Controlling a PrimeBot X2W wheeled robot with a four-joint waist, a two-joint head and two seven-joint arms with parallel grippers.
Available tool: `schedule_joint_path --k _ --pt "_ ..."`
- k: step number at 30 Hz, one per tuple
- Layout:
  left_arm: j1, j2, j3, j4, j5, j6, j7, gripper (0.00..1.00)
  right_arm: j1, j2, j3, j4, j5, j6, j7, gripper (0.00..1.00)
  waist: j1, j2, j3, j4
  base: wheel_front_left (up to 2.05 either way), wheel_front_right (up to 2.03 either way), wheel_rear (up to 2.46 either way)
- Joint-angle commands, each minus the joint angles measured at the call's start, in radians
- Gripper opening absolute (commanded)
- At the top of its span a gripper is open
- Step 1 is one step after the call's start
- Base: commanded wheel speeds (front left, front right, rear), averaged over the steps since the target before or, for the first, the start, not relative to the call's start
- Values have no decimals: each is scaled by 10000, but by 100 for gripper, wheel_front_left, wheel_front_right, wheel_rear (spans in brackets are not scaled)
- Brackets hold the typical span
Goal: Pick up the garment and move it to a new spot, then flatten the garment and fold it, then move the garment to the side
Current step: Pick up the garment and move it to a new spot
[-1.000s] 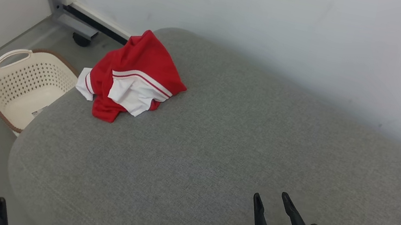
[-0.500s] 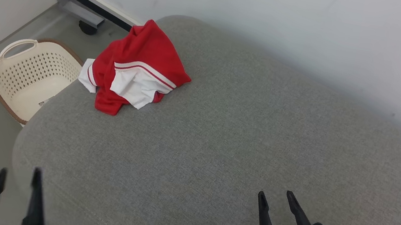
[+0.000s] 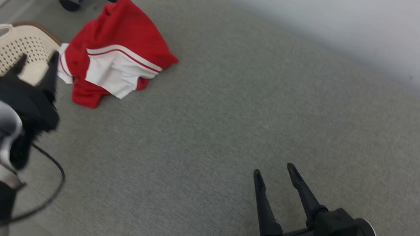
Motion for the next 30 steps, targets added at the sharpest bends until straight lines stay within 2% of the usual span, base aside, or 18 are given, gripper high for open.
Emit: schedule_joint_path --k 1,7,11,14,16,20,26,27,28,30 --pt "-635 227 120 397 -267 -3 194 100 -175 -151 116 -339 -191 -25 244 100 -1 -1 1886 -1644 0 0 0" --pt "-2303 753 394 1752 -1151 -8 1142 100 -66 -688 105 -1882 -581 -25 1022 100 -1 -1 3399 -2474 0 0 0" --pt "-2824 1069 508 2426 -1220 113 1405 100 194 -804 -76 -2537 -666 -25 1235 100 -1 -1 3808 -2714 0 0 0" --pt "-3175 1389 595 2850 -1142 310 1214 100 503 -855 -134 -3101 -743 -25 1408 100 -1 -1 4098 -2894 0 0 0" --pt "-3333 1366 707 3136 -1322 316 1047 100 685 -909 -161 -3398 -773 -25 1509 100 -1 -1 4243 -2962 0 0 0" --pt "-3544 1338 767 3735 -1281 631 610 100 875 -994 -202 -3844 -790 -25 1643 100 -1 -1 4469 -3048 0 0 0" --pt "-3671 1227 692 4586 -1159 952 -9 98 883 -939 -120 -3879 -698 -25 1691 100 -1 -1 4445 -3112 0 0 0" --pt "-3700 1222 674 4725 -1160 961 -41 43 845 -922 -88 -3825 -671 -25 1678 100 -1 -1 4381 -3124 0 0 0" --pt "-3733 1236 673 4847 -1177 943 -75 4 790 -902 -49 -3760 -648 -25 1622 100 -1 -1 4285 -3141 0 0 0" --pt "-3749 1331 610 4995 -1120 878 -180 0 675 -862 43 -3626 -590 -25 1544 100 -1 -1 4091 -3181 0 0 0"
